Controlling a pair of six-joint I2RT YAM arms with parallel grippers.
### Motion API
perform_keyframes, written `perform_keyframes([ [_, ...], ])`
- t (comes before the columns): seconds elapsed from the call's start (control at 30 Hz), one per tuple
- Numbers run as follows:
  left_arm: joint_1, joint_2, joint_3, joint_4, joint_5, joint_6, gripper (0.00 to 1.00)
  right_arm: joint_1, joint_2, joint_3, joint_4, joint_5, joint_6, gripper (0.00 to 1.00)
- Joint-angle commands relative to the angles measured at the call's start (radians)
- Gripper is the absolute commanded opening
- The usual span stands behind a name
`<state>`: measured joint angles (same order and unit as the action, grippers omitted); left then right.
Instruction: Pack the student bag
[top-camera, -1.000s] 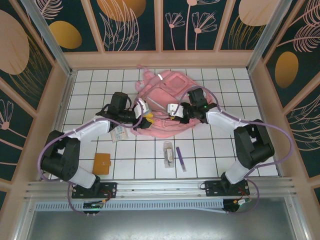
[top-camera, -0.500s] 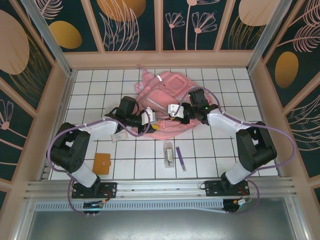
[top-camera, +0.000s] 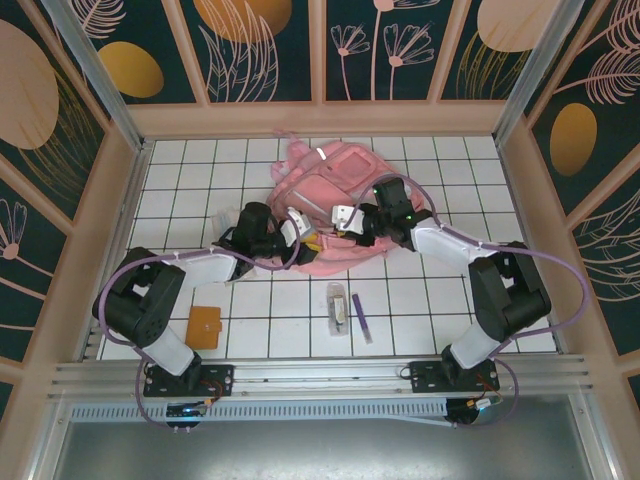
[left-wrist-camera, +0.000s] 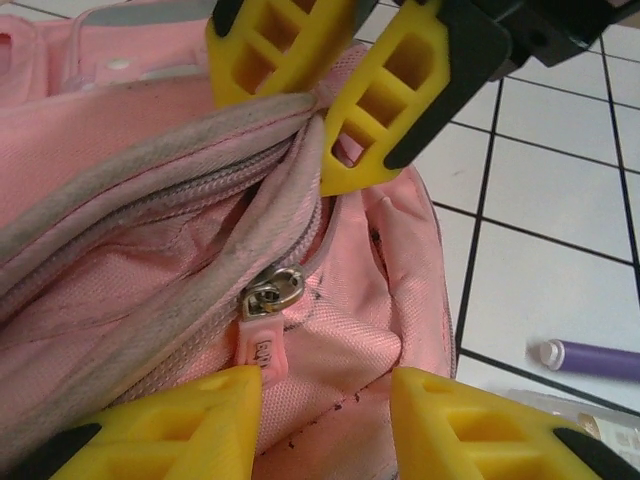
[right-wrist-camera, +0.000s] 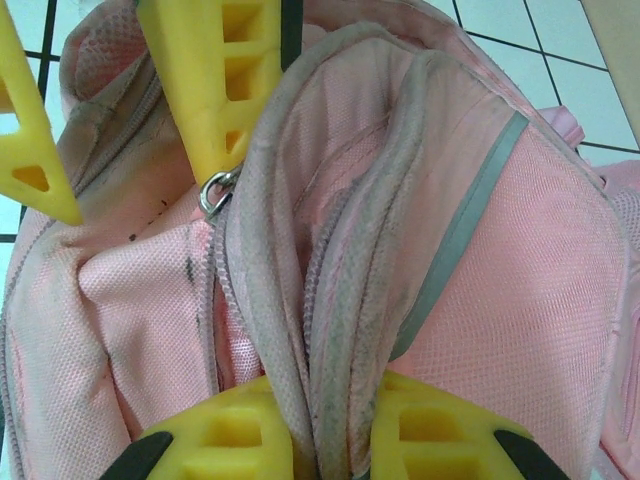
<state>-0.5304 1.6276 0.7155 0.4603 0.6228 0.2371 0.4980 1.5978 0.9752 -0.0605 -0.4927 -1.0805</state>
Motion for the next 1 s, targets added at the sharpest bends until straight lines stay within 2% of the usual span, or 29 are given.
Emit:
perform_keyframes([
  [0.0, 0.005, -0.019, -0.025, 0.136, -0.093, -0.122, 0.39, 0.031, -0.014, 0.015, 0.04, -0.078, 0.025, 0.0],
  [0.13, 0.005, -0.05, -0.101, 0.26, -0.102, -0.18, 0.39, 0.032, -0.013, 0.009, 0.025, -0.058, 0.0, 0.0],
  [0.23, 0.005, -0.056, -0.1, 0.283, -0.134, -0.206, 0.39, 0.033, -0.012, 0.008, 0.031, -0.081, 0.012, 0.0],
  [0.33, 0.004, -0.034, -0.084, 0.305, -0.07, -0.193, 0.39, 0.033, -0.012, 0.006, 0.041, -0.104, 0.01, 0.0],
  [0.47, 0.0, -0.016, -0.048, 0.225, 0.079, -0.068, 0.33, 0.035, -0.009, 0.01, 0.046, -0.105, 0.017, 0.0],
  [0.63, -0.005, -0.006, -0.037, 0.174, 0.075, -0.027, 0.34, 0.037, -0.003, 0.01, 0.044, -0.089, 0.008, 0.0],
  [0.77, -0.009, 0.003, -0.033, 0.181, 0.042, -0.073, 0.36, 0.042, -0.002, 0.019, 0.034, -0.09, 0.012, 0.0],
  [0.83, -0.01, 0.013, -0.056, 0.232, -0.001, -0.1, 0.31, 0.043, 0.001, 0.02, 0.037, -0.086, 0.011, 0.0],
  [0.97, -0.009, 0.025, -0.038, 0.197, -0.081, -0.122, 0.05, 0.043, 0.0, 0.023, 0.025, -0.085, 0.012, 0.0],
])
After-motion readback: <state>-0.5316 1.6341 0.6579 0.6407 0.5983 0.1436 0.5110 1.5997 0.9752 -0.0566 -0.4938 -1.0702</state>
